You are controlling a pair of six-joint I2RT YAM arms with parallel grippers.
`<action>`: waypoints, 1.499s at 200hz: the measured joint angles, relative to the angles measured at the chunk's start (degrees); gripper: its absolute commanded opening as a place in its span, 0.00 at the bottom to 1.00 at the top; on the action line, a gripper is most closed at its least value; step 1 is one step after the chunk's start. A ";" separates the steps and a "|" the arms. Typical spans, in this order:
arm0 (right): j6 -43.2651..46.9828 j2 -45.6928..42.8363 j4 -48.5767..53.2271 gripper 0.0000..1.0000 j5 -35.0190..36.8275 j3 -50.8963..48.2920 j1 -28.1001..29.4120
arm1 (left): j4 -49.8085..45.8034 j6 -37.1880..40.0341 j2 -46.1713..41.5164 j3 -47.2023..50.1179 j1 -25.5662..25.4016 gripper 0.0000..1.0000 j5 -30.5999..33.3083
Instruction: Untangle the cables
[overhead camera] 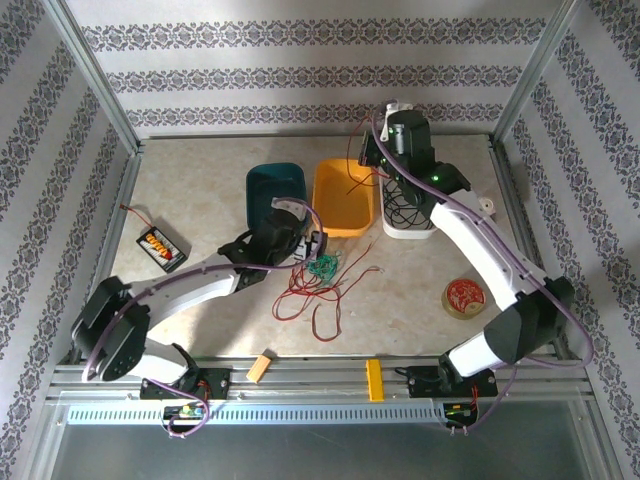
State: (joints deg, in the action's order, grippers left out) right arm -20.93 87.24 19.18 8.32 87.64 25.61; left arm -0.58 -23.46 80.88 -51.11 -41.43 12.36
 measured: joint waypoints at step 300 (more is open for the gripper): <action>-4.98 -3.80 -1.46 0.50 -7.76 -20.90 4.66 | -3.78 -2.29 0.68 2.54 4.72 0.97 2.19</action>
State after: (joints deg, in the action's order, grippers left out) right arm -25.91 83.44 17.72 0.56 66.74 30.26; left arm -4.36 -25.76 81.56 -48.58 -36.71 14.55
